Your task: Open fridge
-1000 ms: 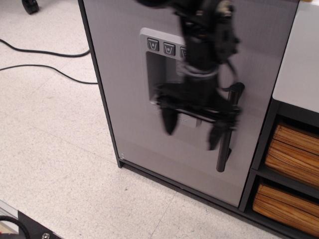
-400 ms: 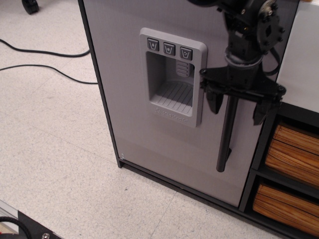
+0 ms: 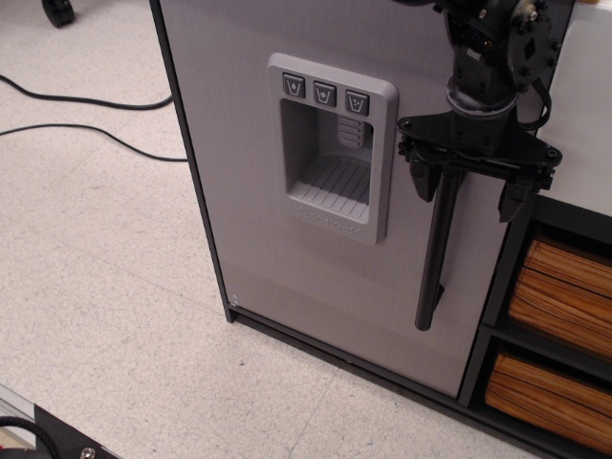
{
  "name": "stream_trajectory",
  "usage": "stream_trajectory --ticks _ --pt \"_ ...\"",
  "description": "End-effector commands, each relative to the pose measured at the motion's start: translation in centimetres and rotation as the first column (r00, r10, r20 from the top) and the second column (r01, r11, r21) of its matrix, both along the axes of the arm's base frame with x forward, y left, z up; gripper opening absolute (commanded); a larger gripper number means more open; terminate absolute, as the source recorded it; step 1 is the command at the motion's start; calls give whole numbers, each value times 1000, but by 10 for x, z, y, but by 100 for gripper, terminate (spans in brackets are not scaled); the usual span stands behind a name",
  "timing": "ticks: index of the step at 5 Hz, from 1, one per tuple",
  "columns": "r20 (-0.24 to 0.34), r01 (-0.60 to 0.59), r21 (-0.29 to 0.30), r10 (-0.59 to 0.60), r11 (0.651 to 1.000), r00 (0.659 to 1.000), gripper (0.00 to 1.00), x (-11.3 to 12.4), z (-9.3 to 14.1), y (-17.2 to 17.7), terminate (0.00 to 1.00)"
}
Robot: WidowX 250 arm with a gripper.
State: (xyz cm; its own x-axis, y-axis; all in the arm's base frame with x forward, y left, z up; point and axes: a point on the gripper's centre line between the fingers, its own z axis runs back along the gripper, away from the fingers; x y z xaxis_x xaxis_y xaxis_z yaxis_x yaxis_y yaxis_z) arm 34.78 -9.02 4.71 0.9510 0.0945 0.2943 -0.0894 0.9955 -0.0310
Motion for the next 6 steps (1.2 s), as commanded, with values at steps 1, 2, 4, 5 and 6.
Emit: stream_trajectory --ticks 1,2,4,5,6 --pt "64 0 25 -1 1000 998 100 22 16 4 0" --pt "71 19 37 -21 999 997 0 23 13 4 0" --pt "97 113 28 -116 993 989 0 18 15 5 0" --pt "89 139 15 -139 990 986 0 6 19 10 0" --pt "72 172 10 -172 985 982 0 -19 23 20 0"
